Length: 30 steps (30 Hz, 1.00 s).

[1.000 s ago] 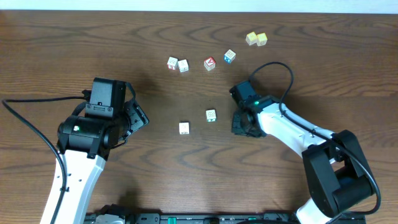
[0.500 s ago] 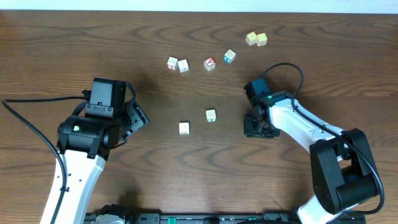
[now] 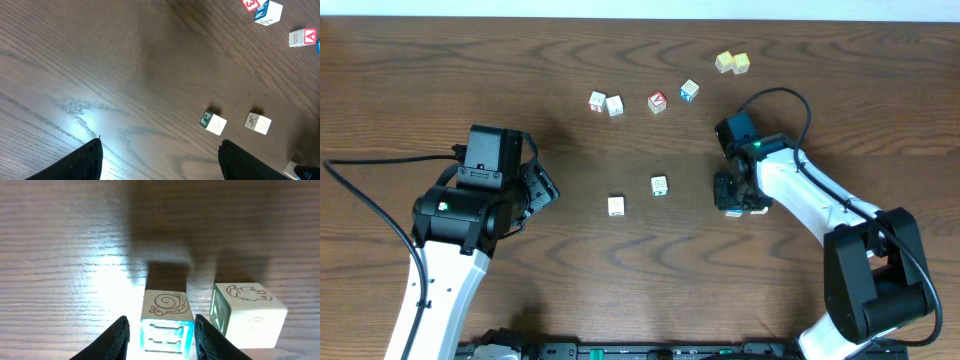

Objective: Lift 4 blocks

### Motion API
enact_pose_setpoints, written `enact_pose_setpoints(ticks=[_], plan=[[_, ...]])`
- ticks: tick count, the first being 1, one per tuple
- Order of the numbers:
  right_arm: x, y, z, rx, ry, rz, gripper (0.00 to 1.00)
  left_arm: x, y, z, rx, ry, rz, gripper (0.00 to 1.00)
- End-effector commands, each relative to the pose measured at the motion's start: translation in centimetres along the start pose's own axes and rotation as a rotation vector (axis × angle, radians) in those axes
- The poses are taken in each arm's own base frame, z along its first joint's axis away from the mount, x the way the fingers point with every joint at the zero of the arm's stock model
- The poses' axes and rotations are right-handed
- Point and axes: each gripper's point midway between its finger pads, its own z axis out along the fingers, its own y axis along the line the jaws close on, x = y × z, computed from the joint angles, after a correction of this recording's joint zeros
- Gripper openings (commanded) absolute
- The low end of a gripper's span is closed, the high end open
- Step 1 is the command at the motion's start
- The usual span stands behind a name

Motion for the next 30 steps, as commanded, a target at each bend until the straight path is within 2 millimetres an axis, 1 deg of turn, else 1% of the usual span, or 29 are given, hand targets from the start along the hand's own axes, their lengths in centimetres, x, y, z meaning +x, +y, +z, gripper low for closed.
enact_pose_setpoints(ticks=[1, 7, 12, 16, 21, 30], plan=[[-0.8, -0.2, -0.7, 0.009, -0.016, -0.011, 0.41, -0.4, -0.1, -0.5, 0.007, -0.015, -0.007, 0.75], [-0.3, 0.1, -0.8, -0.007, 0.009, -0.012, 0.43, -0.4, -0.1, -0.5, 0.007, -0.015, -0.007, 0.75], [0.4, -0.9, -0.6, 0.041, 0.031, -0.014, 0.45, -0.4, -0.1, -0.5, 0.007, -0.015, -0.007, 0.75], [0.5, -0.8, -0.2, 0.035, 0.027, -0.013, 0.45, -0.4, -0.1, -0.5, 0.007, -0.015, -0.007, 0.75], [0.6, 0.1, 0.6, -0.019, 0.020, -0.013, 0.45, -0.4, -0.1, -0.5, 0.007, -0.015, -0.007, 0.75], [1.1, -0.3, 1.1, -0.006, 0.026, -0.010, 0.42, -0.4, -0.1, -0.5, 0.007, -0.015, -0.007, 0.75]])
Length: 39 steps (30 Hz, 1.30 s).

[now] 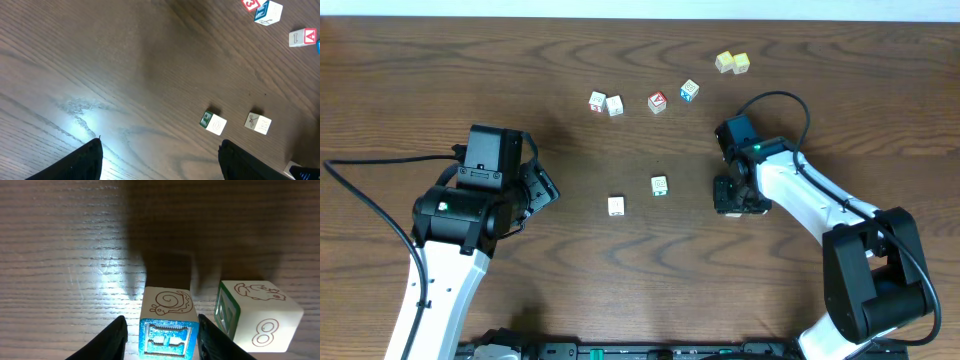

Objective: Lift 4 blocks

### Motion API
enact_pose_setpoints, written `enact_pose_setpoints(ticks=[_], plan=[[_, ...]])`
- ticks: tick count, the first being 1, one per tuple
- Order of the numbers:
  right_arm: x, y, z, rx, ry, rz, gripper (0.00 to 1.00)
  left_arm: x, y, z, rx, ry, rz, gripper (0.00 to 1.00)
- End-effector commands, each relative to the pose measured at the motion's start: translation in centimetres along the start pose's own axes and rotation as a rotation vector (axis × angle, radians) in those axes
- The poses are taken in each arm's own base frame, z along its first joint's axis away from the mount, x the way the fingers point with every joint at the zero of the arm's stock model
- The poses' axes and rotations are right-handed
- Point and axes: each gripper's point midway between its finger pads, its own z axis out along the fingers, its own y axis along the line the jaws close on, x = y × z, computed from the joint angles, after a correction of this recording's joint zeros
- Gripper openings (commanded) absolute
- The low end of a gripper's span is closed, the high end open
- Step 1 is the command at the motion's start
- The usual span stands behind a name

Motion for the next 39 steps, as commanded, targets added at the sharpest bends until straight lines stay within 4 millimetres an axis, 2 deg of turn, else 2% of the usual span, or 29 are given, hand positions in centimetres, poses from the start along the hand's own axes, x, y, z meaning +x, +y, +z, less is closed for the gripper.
enact_pose_setpoints(ticks=[1, 8, 21, 34, 39], plan=[[0.3, -0.3, 0.4, 0.004, 0.009, 0.000, 0.41, -0.4, -0.1, -0.5, 0.007, -0.015, -0.007, 0.75], [0.0, -1.1, 0.4, 0.048, -0.011, 0.000, 0.33, -0.4, -0.1, -0.5, 0.007, -0.015, -0.007, 0.75], [-0.5, -1.2, 0.4, 0.054, -0.028, -0.020, 0.31, -0.4, -0.1, -0.5, 0.007, -0.015, -0.007, 0.75], [-0.3, -1.6, 0.3, 0.076, -0.021, -0.036, 0.33, -0.4, -0.1, -0.5, 0.007, -0.015, -0.007, 0.75], [-0.3, -1.5, 0.2, 0.075, -0.021, -0.036, 0.42, -0.4, -0.1, -0.5, 0.007, -0.015, -0.007, 0.75]])
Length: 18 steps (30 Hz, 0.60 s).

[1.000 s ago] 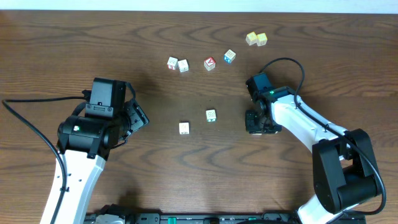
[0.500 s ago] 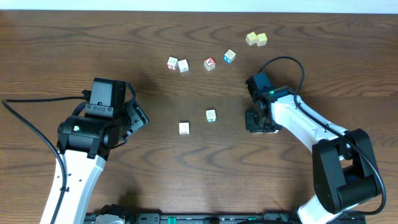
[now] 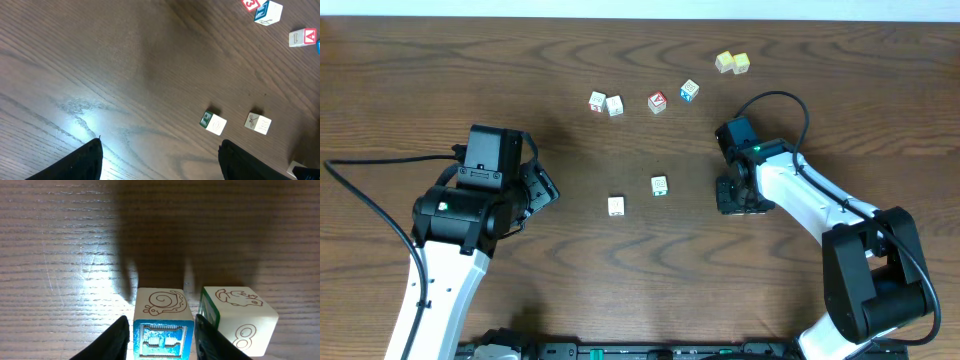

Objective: Lift 4 blocks

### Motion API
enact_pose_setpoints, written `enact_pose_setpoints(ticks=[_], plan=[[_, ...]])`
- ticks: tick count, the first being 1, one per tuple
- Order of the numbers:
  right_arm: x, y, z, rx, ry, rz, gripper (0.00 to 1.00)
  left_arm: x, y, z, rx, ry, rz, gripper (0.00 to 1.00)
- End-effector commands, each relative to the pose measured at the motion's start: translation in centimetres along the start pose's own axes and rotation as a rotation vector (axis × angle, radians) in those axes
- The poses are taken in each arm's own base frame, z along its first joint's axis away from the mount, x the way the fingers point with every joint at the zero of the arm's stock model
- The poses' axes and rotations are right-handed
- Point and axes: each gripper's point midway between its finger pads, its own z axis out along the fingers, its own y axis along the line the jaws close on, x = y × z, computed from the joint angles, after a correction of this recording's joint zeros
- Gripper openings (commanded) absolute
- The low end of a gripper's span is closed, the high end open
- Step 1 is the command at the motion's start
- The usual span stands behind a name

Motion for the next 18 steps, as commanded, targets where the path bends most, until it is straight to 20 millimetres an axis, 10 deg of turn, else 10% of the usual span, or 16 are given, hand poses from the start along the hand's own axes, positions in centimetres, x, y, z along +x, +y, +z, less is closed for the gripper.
enact_pose_setpoints(ticks=[1, 12, 18], plan=[[0.0, -0.5, 0.0, 0.018, 0.003, -0.002, 0.43, -0.4, -0.1, -0.5, 0.007, -0.015, -0.007, 0.75], [-2.7, 0.4, -3.8, -0.014, -0.030, -0.028, 0.48, -0.4, -0.1, -0.5, 0.007, -0.015, -0.007, 0.75], [-4.0, 5.5, -6.5, -0.285, -0.041, -0.044, 0.52, -0.4, -0.1, -0.5, 0.007, -0.015, -0.007, 0.75]])
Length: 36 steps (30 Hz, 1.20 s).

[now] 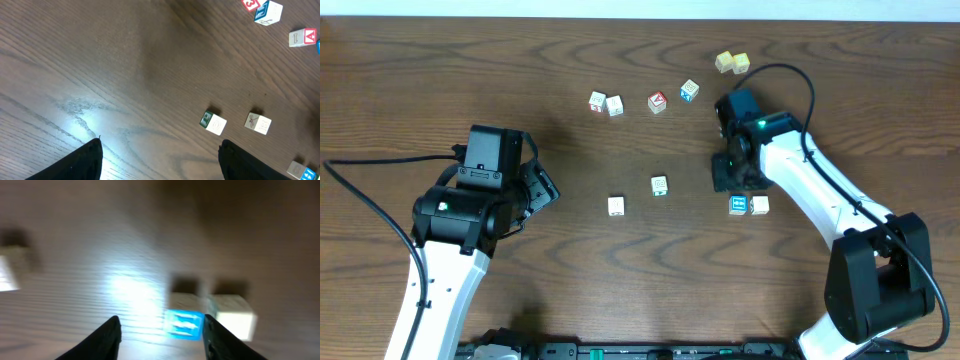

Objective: Lift 4 blocks

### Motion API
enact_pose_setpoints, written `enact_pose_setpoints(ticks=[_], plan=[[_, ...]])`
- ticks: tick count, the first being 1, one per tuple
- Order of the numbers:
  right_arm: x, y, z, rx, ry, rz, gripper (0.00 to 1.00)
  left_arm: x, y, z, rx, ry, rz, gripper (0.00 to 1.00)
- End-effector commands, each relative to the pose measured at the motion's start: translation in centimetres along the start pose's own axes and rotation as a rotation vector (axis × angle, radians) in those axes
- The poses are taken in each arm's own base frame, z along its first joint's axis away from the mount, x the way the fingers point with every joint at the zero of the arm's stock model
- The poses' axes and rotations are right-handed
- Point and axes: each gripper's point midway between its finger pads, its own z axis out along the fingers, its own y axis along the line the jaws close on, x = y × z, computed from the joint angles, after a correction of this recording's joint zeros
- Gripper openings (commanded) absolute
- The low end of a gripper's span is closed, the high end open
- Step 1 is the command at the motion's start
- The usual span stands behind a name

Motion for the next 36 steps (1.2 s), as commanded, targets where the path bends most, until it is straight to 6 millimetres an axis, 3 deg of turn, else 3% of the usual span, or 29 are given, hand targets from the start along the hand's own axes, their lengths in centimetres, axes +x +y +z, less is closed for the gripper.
enact_pose_setpoints(ticks=[1, 8, 13, 17, 22, 27, 36], plan=[[-0.8, 4.5, -1.1, -0.245, -0.003, -0.026, 0.52, -0.4, -0.1, -0.5, 0.007, -0.015, -0.007, 0.75], [-1.7, 9.7, 0.7, -0.310, -0.063, -0.068, 0.57, -0.4, -0.1, -0.5, 0.007, -0.015, -0.007, 0.75], [-1.0, 12.9, 3.9, -0.261, -0.074, -0.099, 0.59, -0.4, -0.1, -0.5, 0.007, -0.015, -0.007, 0.75], [-0.2, 13.0, 6.1, -0.160, -0.073, -0.109, 0.60, -0.4, -0.1, -0.5, 0.007, -0.015, -0.007, 0.75], [0.1, 12.9, 6.8, -0.119, -0.078, -0.126, 0.59, -0.4, -0.1, -0.5, 0.007, -0.015, -0.007, 0.75], [-0.1, 12.7, 6.8, -0.108, -0.083, -0.123, 0.34, -0.4, -0.1, -0.5, 0.007, -0.015, -0.007, 0.75], [-0.3, 11.4, 5.8, -0.082, -0.056, -0.088, 0.26, -0.4, -0.1, -0.5, 0.007, -0.015, -0.007, 0.75]])
